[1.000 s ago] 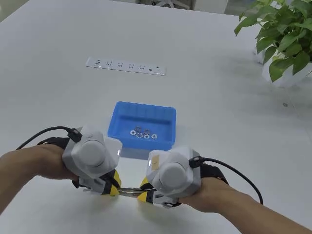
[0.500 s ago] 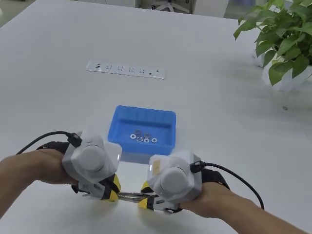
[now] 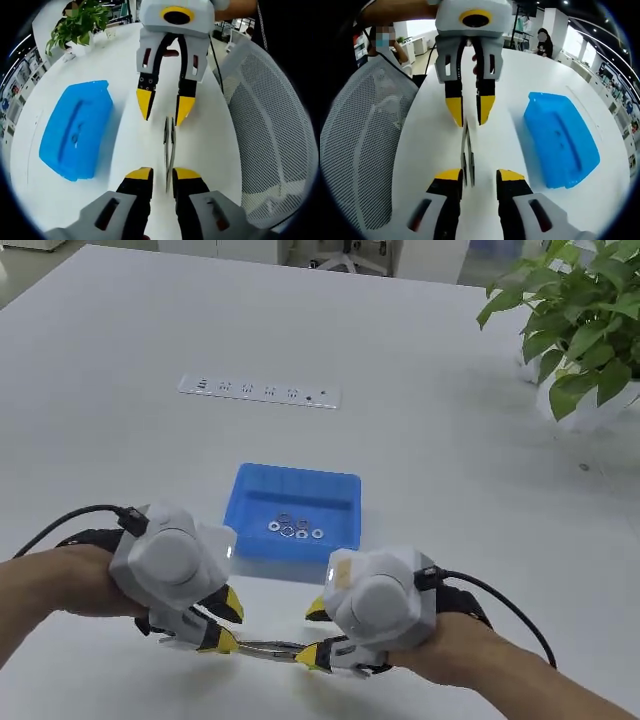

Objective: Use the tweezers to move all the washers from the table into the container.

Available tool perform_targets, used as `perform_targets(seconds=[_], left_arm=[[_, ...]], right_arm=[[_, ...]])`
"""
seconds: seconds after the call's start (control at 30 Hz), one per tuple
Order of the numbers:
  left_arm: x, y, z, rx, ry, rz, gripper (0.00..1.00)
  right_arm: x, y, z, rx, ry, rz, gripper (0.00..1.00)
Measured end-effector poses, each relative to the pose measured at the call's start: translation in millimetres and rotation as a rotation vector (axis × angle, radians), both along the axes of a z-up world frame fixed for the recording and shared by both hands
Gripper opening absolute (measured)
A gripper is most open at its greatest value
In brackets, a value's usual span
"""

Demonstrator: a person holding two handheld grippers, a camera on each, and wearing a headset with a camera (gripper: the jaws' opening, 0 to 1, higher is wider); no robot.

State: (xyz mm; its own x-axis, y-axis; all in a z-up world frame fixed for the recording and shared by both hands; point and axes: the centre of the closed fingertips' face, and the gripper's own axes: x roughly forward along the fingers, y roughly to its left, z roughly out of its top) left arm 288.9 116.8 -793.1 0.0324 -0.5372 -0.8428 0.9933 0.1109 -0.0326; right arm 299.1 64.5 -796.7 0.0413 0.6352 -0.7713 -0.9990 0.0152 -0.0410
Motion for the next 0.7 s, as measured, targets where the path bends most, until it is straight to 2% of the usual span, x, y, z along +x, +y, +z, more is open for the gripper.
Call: perform_targets(seconds=[0.13,0.3,0.37,0.43,0.47,0.53,0.6,0.7], left_arm=[[1.7,3.2,11.9,-0.038,0.0,0.04,0.23],[7.2,8.2,27.5,-0.098,-0.012,0.11,0.3],[10.5,11.4,36.6,-0.13,-0.028,0.142,0.32],[13.0,13.8,42.5,-0.152,-0.033,0.168,0.38],[15.4,13.7,48.3,-0.179,-0.038,0.196,0.43],[16.7,17.8,54.4,-0.19,-0.043,0.223,0.53],[16.6,20.4,60.8,-0.205,-0.062,0.236,0.56],[16.0,23.2,70.1,-0.241,-0.065,0.281,0.62]], right_arm=[[11.8,-7.2,11.0,0.032,0.0,-0.06,0.33],[29.0,-19.5,32.0,0.091,-0.016,-0.147,0.4],[33.2,-23.9,40.1,0.121,-0.011,-0.18,0.45],[34.9,-29.4,44.2,0.128,-0.011,-0.192,0.5],[36.1,-32.3,46.2,0.131,-0.016,-0.199,0.53],[39.7,-38.5,52.6,0.151,-0.022,-0.226,0.57],[41.9,-44.9,58.6,0.168,-0.026,-0.251,0.6],[41.0,-54.0,64.5,0.194,-0.009,-0.288,0.68]])
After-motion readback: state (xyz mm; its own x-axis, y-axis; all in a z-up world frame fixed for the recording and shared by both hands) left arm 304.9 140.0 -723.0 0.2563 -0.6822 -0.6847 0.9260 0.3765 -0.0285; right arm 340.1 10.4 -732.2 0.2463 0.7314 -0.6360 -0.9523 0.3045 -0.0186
